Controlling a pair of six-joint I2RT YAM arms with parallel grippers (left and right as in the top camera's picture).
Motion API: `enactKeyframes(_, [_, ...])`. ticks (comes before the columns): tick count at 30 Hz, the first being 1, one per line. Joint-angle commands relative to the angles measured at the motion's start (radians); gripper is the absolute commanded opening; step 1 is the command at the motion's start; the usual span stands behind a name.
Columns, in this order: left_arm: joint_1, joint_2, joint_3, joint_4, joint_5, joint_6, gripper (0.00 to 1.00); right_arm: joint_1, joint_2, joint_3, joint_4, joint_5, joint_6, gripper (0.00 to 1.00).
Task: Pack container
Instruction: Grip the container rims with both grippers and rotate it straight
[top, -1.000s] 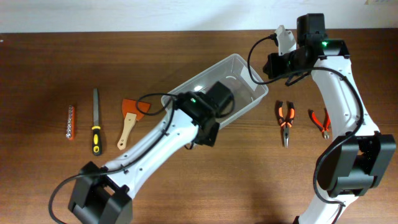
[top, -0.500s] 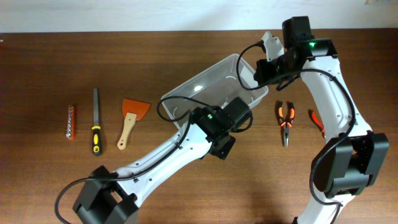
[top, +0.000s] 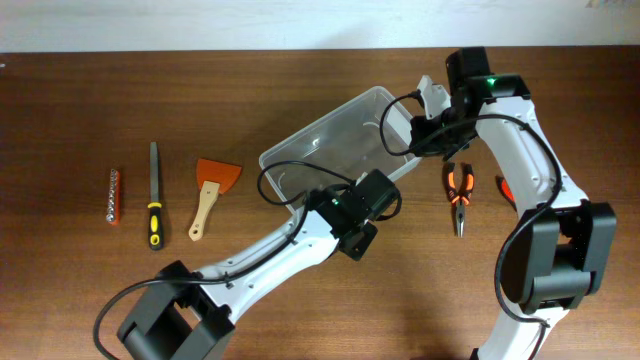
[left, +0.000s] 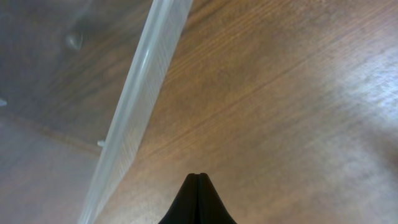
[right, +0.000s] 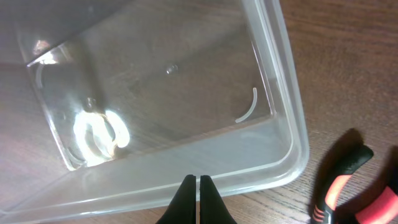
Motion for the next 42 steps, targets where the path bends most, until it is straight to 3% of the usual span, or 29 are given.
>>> enactKeyframes(1, [0.002, -0.020, -0.041, 0.047, -0.035, 0.068, 0.02, 0.003, 0.005, -0.013, 0.011, 0.012, -0.003, 0.04])
enactKeyframes(14, [0.087, -0.020, -0.104, 0.163, -0.067, 0.109, 0.02, 0.003, 0.006, -0.127, 0.091, 0.012, -0.003, 0.04])
enactKeyframes(42, [0.283, -0.021, -0.104, 0.172, -0.071, 0.123, 0.02, 0.056, 0.005, -0.131, -0.039, 0.008, -0.014, 0.04])
